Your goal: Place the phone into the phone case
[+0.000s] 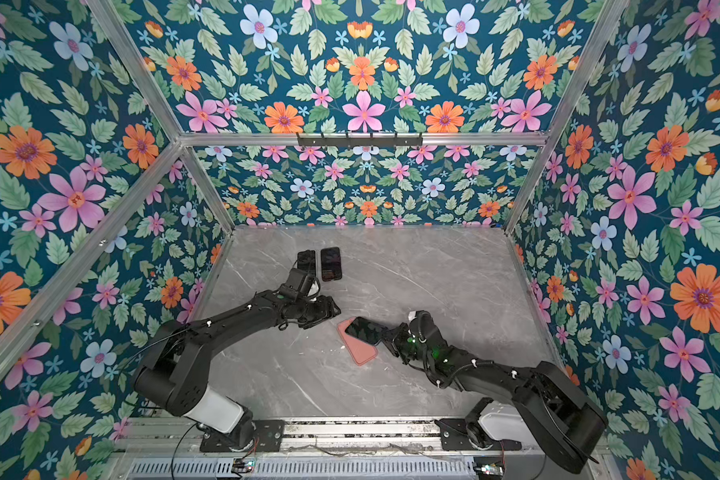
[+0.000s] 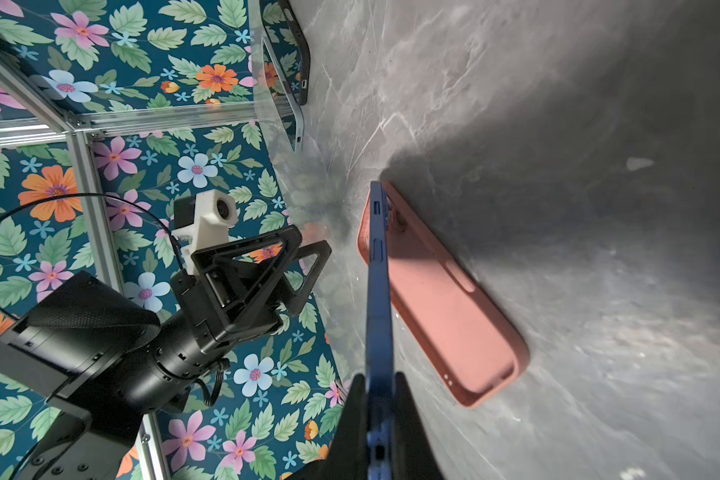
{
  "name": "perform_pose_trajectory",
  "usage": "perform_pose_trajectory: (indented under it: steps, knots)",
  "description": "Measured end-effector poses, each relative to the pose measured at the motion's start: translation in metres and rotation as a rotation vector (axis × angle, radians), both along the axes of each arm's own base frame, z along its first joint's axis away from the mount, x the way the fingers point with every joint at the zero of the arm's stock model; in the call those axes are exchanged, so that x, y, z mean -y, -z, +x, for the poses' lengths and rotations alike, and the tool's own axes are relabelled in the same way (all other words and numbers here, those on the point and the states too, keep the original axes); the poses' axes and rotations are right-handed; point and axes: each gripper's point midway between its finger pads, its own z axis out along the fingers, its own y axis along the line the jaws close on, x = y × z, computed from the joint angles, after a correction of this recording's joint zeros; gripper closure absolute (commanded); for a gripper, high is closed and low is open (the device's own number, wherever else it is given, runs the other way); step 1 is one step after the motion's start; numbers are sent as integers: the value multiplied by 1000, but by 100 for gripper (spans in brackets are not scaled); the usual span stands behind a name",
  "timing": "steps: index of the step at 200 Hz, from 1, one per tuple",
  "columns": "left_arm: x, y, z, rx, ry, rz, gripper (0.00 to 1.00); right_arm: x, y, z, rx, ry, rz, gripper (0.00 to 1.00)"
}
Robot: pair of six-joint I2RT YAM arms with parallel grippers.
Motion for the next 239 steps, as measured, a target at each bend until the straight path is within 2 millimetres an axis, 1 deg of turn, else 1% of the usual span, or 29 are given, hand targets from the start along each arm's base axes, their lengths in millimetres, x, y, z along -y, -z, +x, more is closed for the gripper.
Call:
perform_pose_trajectory:
  steps: [33, 68, 113, 136, 169, 197, 220, 239]
  knots:
    - [-2, 5, -4, -14, 21, -11, 27, -7, 10, 2, -14, 4, -11, 100]
    - [-6, 12, -4, -27, 31, -9, 28, -15, 8, 7, 0, 3, -3, 100]
    - [-3, 22, -6, -49, 43, -23, 29, -15, 4, 10, 4, 10, -11, 100]
    - [-1, 26, -4, -54, 44, -25, 30, -14, 2, 16, 9, 16, -24, 100]
    - [8, 23, 14, -33, 45, -56, 34, -10, 4, 19, 0, 13, -23, 100]
    - [20, 23, 23, -29, 48, -105, 38, -5, 3, 22, -3, 0, -20, 100]
    - [27, 26, 25, -34, 62, -141, 43, -1, 0, 26, 0, -5, -22, 100]
    - [32, 29, 25, -46, 61, -171, 46, -3, -2, 24, 0, -23, -18, 100]
